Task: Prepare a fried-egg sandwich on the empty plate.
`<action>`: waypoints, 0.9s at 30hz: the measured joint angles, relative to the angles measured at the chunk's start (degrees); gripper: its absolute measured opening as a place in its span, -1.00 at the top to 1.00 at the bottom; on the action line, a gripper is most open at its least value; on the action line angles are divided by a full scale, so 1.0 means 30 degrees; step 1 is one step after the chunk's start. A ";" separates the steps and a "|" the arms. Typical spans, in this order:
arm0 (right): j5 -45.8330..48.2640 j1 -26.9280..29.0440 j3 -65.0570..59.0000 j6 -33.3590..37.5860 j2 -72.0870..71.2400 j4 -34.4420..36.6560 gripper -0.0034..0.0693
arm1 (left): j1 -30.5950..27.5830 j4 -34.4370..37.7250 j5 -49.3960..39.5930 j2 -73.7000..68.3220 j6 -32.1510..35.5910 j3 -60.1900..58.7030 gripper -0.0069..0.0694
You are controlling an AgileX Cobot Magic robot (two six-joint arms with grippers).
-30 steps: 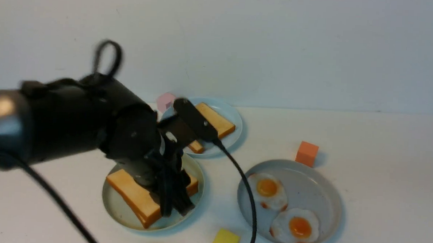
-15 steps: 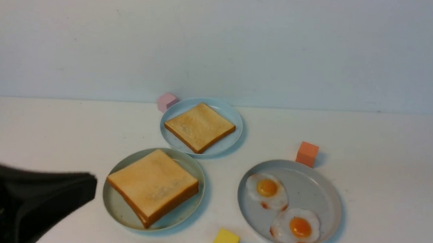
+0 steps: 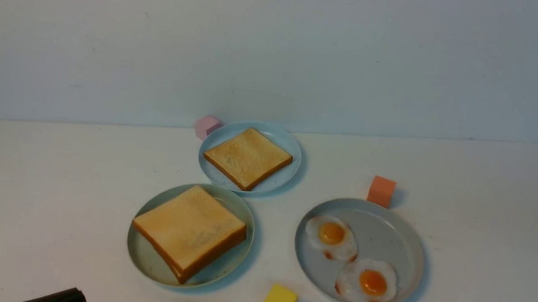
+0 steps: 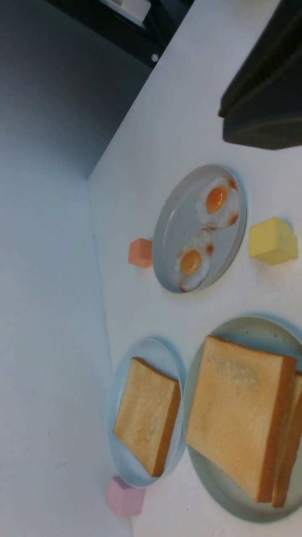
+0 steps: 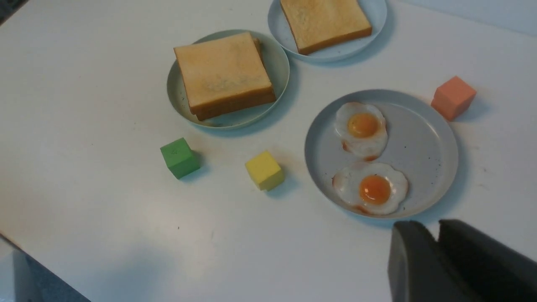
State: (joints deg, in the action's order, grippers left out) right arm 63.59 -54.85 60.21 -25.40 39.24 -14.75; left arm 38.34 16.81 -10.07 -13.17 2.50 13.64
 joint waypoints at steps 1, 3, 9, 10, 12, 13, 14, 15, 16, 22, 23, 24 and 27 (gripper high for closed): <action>0.0000 0.0000 0.0000 0.0000 0.0000 0.0000 0.58 | 0.0000 0.0000 0.0000 0.0000 -0.0025 0.0000 0.85; 0.0000 0.0000 0.0000 0.0000 0.0000 0.0000 0.57 | 0.0000 0.0000 0.0000 0.0000 -0.0040 0.0000 0.85; 0.0000 0.0387 0.0000 0.0000 -0.0034 0.0146 0.56 | 0.0000 0.0014 0.0000 0.0000 -0.0040 -0.0007 0.85; 0.0000 0.0539 0.0000 0.0000 -0.0034 0.0168 0.55 | 0.0000 0.0014 0.0000 0.0000 -0.0040 -0.0007 0.85; -0.0086 0.1892 -0.0025 0.0000 -0.0121 0.0349 0.54 | 0.0000 0.0014 0.0000 0.0000 -0.0040 -0.0007 0.85; -0.0102 0.2028 -0.0046 0.0000 -0.0144 0.0348 0.54 | 0.0000 0.0014 0.0000 0.0000 -0.0040 -0.0007 0.85; -0.0131 0.3086 -0.0122 0.0000 -0.0217 0.0513 0.54 | 0.0000 0.0014 0.0000 0.0000 -0.0040 -0.0007 0.85; -0.0131 0.4054 -0.0238 0.0000 -0.0333 0.0865 0.54 | 0.0000 0.0014 0.0000 0.0000 -0.0040 -0.0007 0.85; -0.0131 0.4054 -0.0257 0.0000 -0.0356 0.0865 0.54 | 0.0000 0.0014 0.0000 0.0000 -0.0040 -0.0007 0.85; -0.3248 1.1321 -0.5001 0.4604 -0.3677 0.5327 0.93 | 0.0000 0.0014 0.0000 0.0000 -0.0040 -0.0007 0.85; -0.4395 1.2334 -0.6557 0.5861 -0.4539 0.5890 0.93 | 0.0000 0.0014 0.0000 0.0000 -0.0040 -0.0007 0.85; -0.4648 1.2585 -0.6557 0.6115 -0.4539 0.6021 0.93 | 0.0000 0.0014 0.0000 0.0000 -0.0040 -0.0007 0.85; -0.9002 1.6024 -1.2316 0.9552 -0.7797 0.7373 0.93 | 0.0000 0.0014 0.0000 0.0000 -0.0040 -0.0007 0.85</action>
State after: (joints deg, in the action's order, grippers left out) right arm 36.58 -6.78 23.27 3.26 15.85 7.37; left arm 38.34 16.85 -10.07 -13.17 2.38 13.62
